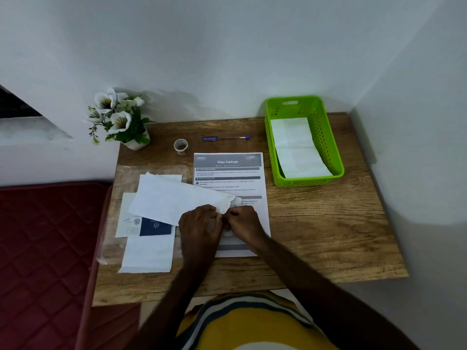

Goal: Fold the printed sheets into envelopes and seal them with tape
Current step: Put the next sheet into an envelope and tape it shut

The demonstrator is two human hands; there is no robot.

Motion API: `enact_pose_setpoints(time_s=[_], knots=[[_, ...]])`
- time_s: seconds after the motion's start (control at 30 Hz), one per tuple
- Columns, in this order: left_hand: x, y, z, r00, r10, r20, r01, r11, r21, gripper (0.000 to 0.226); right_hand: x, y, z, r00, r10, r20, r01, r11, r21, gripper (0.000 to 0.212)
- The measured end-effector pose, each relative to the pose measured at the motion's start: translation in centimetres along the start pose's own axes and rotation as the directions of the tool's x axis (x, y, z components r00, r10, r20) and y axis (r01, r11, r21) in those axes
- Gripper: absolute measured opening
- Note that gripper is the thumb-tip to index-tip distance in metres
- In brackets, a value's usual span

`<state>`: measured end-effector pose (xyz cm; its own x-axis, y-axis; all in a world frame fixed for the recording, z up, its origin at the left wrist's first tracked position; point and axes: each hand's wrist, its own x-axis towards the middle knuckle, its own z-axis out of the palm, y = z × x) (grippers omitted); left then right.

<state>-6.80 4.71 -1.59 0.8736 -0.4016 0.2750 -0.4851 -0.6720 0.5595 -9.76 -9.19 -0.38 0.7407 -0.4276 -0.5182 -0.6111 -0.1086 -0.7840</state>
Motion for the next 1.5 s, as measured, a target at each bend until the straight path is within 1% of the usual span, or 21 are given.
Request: enact_pose_setpoints(time_s=[0.07, 0.13, 0.17, 0.23, 0.33, 0.4, 0.53, 0.6, 0.7, 0.8, 0.87, 0.97, 1.07, 1.13, 1.23, 1.37, 1.5], knots=[[0.0, -0.3, 0.1, 1.000, 0.028, 0.000, -0.028, 0.999, 0.017, 0.018, -0.5, 0.2, -0.4, 0.995, -0.015, -0.101, 0.013, 1.000, -0.026, 0.015], [-0.1, -0.9, 0.2, 0.997, 0.075, 0.016, -0.076, 0.996, 0.047, 0.019, -1.2, 0.5, -1.0, 0.967, -0.008, -0.256, 0.000, 1.000, -0.030, 0.014], [-0.2, -1.2, 0.2, 0.994, 0.101, 0.037, -0.103, 0.993, 0.061, 0.021, -1.5, 0.8, -1.3, 0.951, 0.005, -0.308, -0.010, 1.000, -0.015, 0.014], [-0.4, -1.8, 0.3, 0.984, 0.149, 0.095, -0.158, 0.983, 0.096, 0.024, -2.0, 1.4, -2.0, 0.942, 0.047, -0.332, -0.029, 0.998, 0.058, 0.014], [-0.8, -2.3, 0.5, 0.975, 0.174, 0.140, -0.191, 0.974, 0.120, 0.025, -2.0, 2.0, -2.8, 0.956, 0.077, -0.284, -0.035, 0.988, 0.149, 0.014], [-0.8, -2.3, 0.4, 0.978, 0.154, 0.142, -0.168, 0.981, 0.097, 0.027, -1.7, 2.1, -3.0, 0.970, 0.033, -0.243, -0.002, 0.992, 0.128, 0.015], [-0.5, -2.3, 0.4, 0.982, 0.130, 0.136, -0.139, 0.988, 0.059, 0.028, -1.2, 2.1, -2.3, 0.975, -0.112, -0.192, 0.105, 0.993, -0.045, 0.017], [-0.4, -2.5, 0.5, 0.984, 0.118, 0.130, -0.124, 0.991, 0.039, 0.023, -1.1, 2.1, -1.8, 0.966, -0.181, -0.186, 0.155, 0.977, -0.148, 0.020], [-0.4, -2.7, 0.7, 0.987, 0.097, 0.129, -0.100, 0.995, 0.011, 0.017, -1.0, 2.0, -1.3, 0.940, -0.287, -0.184, 0.220, 0.923, -0.317, 0.029], [-0.4, -2.5, 0.6, 0.988, 0.112, 0.109, -0.113, 0.994, 0.000, 0.020, -0.9, 2.1, -1.0, 0.912, -0.387, -0.137, 0.294, 0.849, -0.439, 0.033], [-0.5, -2.2, 0.4, 0.988, 0.128, 0.091, -0.128, 0.992, -0.001, 0.023, -0.8, 2.1, -0.8, 0.900, -0.423, -0.108, 0.317, 0.803, -0.505, 0.034], [-0.7, -2.1, 0.1, 0.984, 0.133, 0.120, -0.136, 0.991, 0.015, 0.035, -0.7, 2.1, -0.7, 0.894, -0.440, -0.087, 0.330, 0.778, -0.535, 0.034], [-0.9, -2.4, 0.0, 0.961, 0.236, 0.144, -0.247, 0.967, 0.066, 0.036, -0.5, 2.0, -0.9, 0.897, -0.434, -0.080, 0.332, 0.784, -0.524, 0.034], [-1.0, -2.6, -0.2, 0.950, 0.261, 0.170, -0.279, 0.956, 0.092, 0.035, -0.4, 1.9, -1.0, 0.905, -0.421, -0.057, 0.327, 0.775, -0.541, 0.037], [-1.1, -2.8, -0.2, 0.946, 0.256, 0.200, -0.282, 0.953, 0.110, 0.035, 0.0, 1.7, -0.9, 0.911, -0.411, -0.035, 0.314, 0.745, -0.588, 0.043], [-1.3, -2.7, 0.0, 0.942, 0.262, 0.212, -0.291, 0.949, 0.118, 0.036, 0.6, 1.3, -0.5, 0.917, -0.395, -0.047, 0.276, 0.716, -0.641, 0.049], [-1.3, -3.0, 0.0, 0.931, 0.243, 0.271, -0.285, 0.950, 0.126, 0.040, 0.4, 1.2, -0.5, 0.905, -0.424, -0.024, 0.277, 0.632, -0.724, 0.053]])
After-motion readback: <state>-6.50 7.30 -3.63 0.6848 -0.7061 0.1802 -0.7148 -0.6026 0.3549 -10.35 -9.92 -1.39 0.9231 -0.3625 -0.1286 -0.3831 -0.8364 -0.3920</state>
